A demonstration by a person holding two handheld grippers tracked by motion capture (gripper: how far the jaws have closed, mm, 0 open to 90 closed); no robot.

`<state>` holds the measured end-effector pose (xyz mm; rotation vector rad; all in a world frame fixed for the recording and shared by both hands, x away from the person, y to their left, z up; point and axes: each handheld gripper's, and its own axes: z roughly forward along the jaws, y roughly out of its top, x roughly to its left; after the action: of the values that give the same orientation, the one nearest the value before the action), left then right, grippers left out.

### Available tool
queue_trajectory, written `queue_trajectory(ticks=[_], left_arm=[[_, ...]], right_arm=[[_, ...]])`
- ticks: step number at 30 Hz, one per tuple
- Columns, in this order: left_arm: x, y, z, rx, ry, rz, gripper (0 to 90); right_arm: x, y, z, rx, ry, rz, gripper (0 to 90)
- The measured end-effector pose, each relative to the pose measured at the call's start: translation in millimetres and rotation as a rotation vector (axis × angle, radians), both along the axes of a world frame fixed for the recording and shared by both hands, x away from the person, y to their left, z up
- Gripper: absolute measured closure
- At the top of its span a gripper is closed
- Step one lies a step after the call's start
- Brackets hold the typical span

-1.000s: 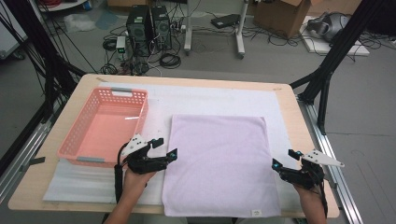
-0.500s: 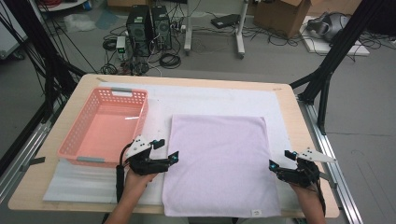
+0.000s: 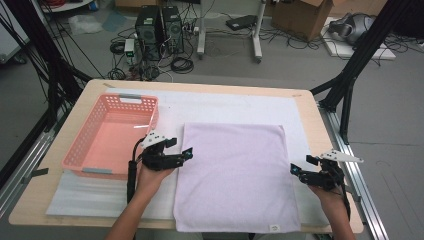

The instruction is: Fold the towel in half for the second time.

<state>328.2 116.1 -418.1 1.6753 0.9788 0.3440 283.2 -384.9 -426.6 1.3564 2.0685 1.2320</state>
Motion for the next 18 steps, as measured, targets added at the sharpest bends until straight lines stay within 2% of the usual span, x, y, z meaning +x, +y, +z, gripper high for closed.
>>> queue_trajectory(ticks=[3,7,8,10,13,18], left_arm=[[12.8,-3.6,4.0,0.009,0.013,0.029,23.4],[30.7,-9.8,5.3,0.051,0.023,0.042,25.7],[33.8,-11.0,5.2,0.06,0.028,0.041,26.2],[40.5,-12.6,2.3,0.051,0.026,0.058,27.6],[52.6,-13.7,-5.7,0.076,0.07,0.084,28.2],[69.9,-16.5,-15.8,0.114,0.131,0.121,29.7]], right_arm=[[8.0,1.9,2.9,0.0,0.003,0.005,19.1],[24.2,7.4,3.1,-0.013,0.031,0.013,19.3],[29.2,9.4,3.2,-0.016,0.041,0.014,20.3],[35.7,10.9,4.1,-0.017,0.04,0.019,26.9],[48.9,11.2,4.2,-0.009,0.058,-0.001,28.1],[70.6,13.4,0.7,-0.034,0.093,-0.026,38.5]])
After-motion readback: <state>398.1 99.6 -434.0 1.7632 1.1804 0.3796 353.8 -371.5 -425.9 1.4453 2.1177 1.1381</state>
